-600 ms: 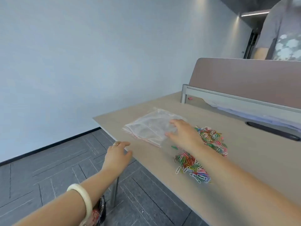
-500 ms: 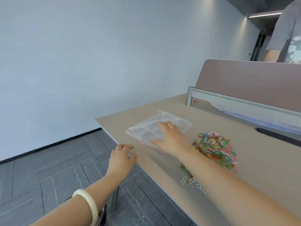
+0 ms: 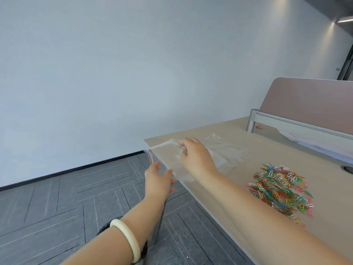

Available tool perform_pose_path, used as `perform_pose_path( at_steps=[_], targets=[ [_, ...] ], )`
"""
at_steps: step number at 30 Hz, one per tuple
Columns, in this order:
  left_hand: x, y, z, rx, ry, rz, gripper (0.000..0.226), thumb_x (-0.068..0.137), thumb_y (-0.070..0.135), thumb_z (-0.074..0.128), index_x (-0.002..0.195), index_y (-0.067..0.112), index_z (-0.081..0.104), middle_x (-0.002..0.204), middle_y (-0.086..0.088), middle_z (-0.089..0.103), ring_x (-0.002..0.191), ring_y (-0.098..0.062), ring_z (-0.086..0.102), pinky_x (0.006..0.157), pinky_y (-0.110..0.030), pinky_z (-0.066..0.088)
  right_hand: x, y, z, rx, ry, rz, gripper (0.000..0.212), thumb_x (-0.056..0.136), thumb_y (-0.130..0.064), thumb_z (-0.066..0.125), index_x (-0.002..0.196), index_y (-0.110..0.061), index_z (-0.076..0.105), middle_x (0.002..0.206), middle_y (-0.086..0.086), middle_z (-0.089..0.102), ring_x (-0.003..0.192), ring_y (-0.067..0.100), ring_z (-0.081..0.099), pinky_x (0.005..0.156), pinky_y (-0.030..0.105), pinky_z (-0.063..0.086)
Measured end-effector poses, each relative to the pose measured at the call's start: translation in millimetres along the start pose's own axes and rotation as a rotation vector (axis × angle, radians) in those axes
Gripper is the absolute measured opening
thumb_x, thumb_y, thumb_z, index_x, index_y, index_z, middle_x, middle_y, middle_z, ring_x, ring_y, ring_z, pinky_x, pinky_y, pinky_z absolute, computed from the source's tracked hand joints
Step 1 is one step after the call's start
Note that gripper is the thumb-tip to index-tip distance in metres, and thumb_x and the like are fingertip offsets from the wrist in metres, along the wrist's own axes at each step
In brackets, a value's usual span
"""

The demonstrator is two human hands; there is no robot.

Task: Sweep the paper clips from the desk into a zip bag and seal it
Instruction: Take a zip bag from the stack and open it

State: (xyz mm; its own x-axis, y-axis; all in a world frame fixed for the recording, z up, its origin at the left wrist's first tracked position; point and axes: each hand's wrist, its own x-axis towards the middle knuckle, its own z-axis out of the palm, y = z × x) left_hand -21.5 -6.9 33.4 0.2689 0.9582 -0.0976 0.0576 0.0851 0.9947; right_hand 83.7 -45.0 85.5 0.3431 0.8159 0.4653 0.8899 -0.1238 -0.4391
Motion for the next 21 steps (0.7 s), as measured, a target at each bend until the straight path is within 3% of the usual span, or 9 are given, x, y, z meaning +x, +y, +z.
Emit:
perform_pose_path(
  at_steps=[3, 6, 9, 13, 16, 18, 21],
  targets=[
    [-20.4, 27.9, -60.2, 0.183, 0.128, 0.157, 0.06, 0.088, -0.006, 0.039, 0.144, 0.015, 0.03, 0.14, -0.003, 0.036, 0.059, -0.017, 0.058, 0.052, -0.027, 0.051, -5.1, -36.7, -1.7, 0.077, 0.015, -0.028, 0.028, 0.088, -0.004, 0.042, 0.112, -0.011, 0.055, 0.115, 0.01, 0.056, 0.099, 0.028, 0.057, 0.08, 0.036, 0.046],
    [-51.8, 56.7, -126.7, 0.531, 0.208, 0.338, 0.06, 0.086, -0.002, 0.043, 0.143, 0.015, 0.031, 0.142, -0.001, 0.033, 0.071, -0.026, 0.061, 0.063, -0.036, 0.051, -11.9, -73.0, -6.5, 0.023, -0.079, -0.023, 0.034, 0.086, -0.009, 0.047, 0.12, -0.015, 0.047, 0.113, 0.009, 0.057, 0.095, 0.029, 0.057, 0.073, 0.035, 0.044],
    [-82.3, 73.8, -169.5, 0.848, 0.274, 0.43, 0.065, 0.081, -0.001, 0.043, 0.142, 0.016, 0.031, 0.145, 0.001, 0.031, 0.082, -0.03, 0.06, 0.064, -0.034, 0.044, -24.8, -106.5, -7.0, -0.12, -0.234, -0.03, 0.045, 0.083, -0.01, 0.051, 0.126, -0.016, 0.038, 0.106, 0.009, 0.06, 0.085, 0.027, 0.056, 0.065, 0.033, 0.042],
    [-105.3, 60.3, -183.4, 1.091, 0.159, 0.394, 0.063, 0.084, 0.0, 0.041, 0.144, 0.016, 0.029, 0.147, 0.0, 0.029, 0.101, -0.032, 0.06, 0.078, -0.039, 0.051, -51.8, -131.9, -8.3, -0.347, -0.411, -0.085, 0.035, 0.083, -0.003, 0.046, 0.117, -0.008, 0.043, 0.105, 0.011, 0.058, 0.085, 0.03, 0.054, 0.063, 0.033, 0.038],
    [-107.5, 33.5, -174.0, 1.147, -0.049, 0.318, 0.063, 0.085, 0.001, 0.041, 0.145, 0.015, 0.028, 0.15, -0.003, 0.027, 0.107, -0.029, 0.06, 0.085, -0.034, 0.051, -73.8, -125.8, -2.3, -0.469, -0.665, -0.02, 0.041, 0.083, 0.004, 0.045, 0.123, -0.004, 0.045, 0.093, 0.014, 0.066, 0.06, 0.023, 0.054, 0.054, 0.032, 0.044],
    [-103.9, 17.1, -165.2, 1.138, -0.162, 0.239, 0.064, 0.086, 0.002, 0.042, 0.146, 0.015, 0.027, 0.156, -0.003, 0.019, 0.095, -0.025, 0.064, 0.075, -0.028, 0.053, -82.7, -109.3, 1.9, -0.451, -0.736, 0.022, 0.052, 0.085, 0.004, 0.04, 0.135, -0.008, 0.035, 0.095, 0.018, 0.068, 0.05, 0.02, 0.055, 0.059, 0.036, 0.052],
    [-95.8, 2.1, -149.9, 1.078, -0.276, 0.165, 0.063, 0.088, 0.002, 0.044, 0.147, 0.013, 0.026, 0.159, -0.004, 0.012, 0.058, -0.013, 0.059, 0.053, -0.017, 0.046, -92.3, -74.3, -0.4, -0.285, -0.719, 0.011, 0.08, 0.084, 0.008, 0.034, 0.145, -0.034, 0.003, 0.14, 0.02, 0.041, 0.053, 0.019, 0.056, 0.064, 0.037, 0.055]
  ],
)
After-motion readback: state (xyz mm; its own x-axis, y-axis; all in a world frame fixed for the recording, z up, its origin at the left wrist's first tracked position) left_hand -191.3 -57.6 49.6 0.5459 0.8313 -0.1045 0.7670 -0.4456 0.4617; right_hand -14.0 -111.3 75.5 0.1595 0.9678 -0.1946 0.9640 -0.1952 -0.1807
